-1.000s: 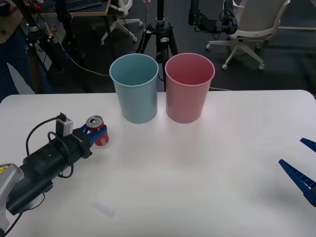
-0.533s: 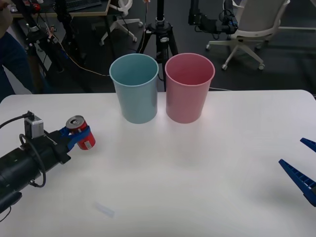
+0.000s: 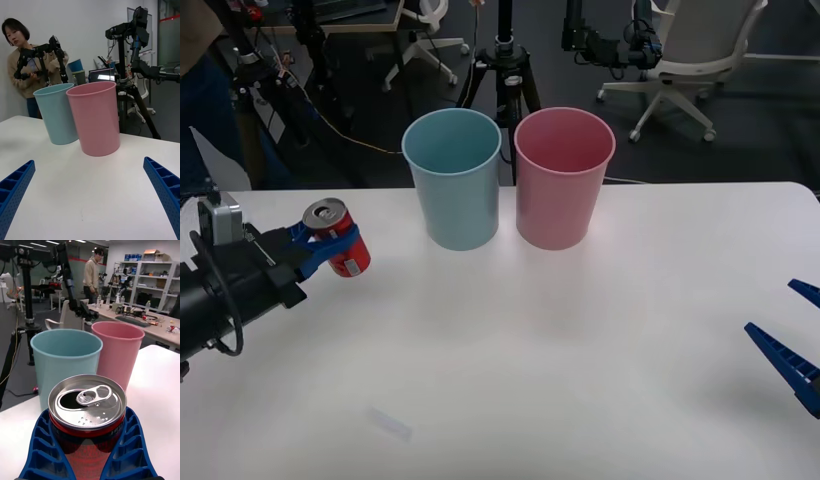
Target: Grasp the object on the table and drop it into the matching bin: aluminum can to the light blue bin, PET bottle to the pink bin.
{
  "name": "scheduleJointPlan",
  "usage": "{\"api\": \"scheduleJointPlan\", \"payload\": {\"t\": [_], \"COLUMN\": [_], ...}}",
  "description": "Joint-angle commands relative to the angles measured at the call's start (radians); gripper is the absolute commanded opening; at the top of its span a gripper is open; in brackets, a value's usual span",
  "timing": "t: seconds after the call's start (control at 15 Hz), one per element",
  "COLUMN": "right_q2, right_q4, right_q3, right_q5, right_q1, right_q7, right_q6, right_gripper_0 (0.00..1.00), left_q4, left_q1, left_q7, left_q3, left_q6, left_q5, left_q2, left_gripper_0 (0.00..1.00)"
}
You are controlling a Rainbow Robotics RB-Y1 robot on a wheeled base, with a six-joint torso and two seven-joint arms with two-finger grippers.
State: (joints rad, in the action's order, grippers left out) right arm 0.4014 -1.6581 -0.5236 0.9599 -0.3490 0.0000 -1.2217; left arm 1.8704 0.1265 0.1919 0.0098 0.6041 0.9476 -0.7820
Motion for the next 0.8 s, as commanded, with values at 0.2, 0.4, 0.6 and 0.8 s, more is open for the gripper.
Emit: {"api": "scheduleJointPlan", "payload": {"t": [0.2, 0.4, 0.6, 0.8], "right_q2": [0.000, 0.000, 0.000, 0.000], "right_q4": [0.000, 0.000, 0.000, 0.000], "right_q3": [0.000, 0.000, 0.000, 0.000], "right_q5": [0.000, 0.000, 0.000, 0.000], "right_q1": [0.000, 0.000, 0.000, 0.000], "right_q7": [0.000, 0.000, 0.000, 0.000], "right_q6": [0.000, 0.000, 0.000, 0.000], "right_gripper_0": [1.00, 1.00, 1.00, 1.00], "left_q4": [0.102, 0.113, 0.064, -0.031], "left_q1": [-0.140, -0.289, -0.465, -0.625], "left_q7": [0.182, 0.259, 0.281, 0.284], "left_q3": [-0.120, -0.206, -0.340, -0.436], "left_q6": [-0.092, -0.150, -0.231, -0.242], "left_q5": [-0.050, -0.050, -0.050, -0.055], "left_q2": [-0.149, -0.210, -0.246, -0.244], "left_gripper_0": [0.04, 0.09, 0.10, 0.13]}}
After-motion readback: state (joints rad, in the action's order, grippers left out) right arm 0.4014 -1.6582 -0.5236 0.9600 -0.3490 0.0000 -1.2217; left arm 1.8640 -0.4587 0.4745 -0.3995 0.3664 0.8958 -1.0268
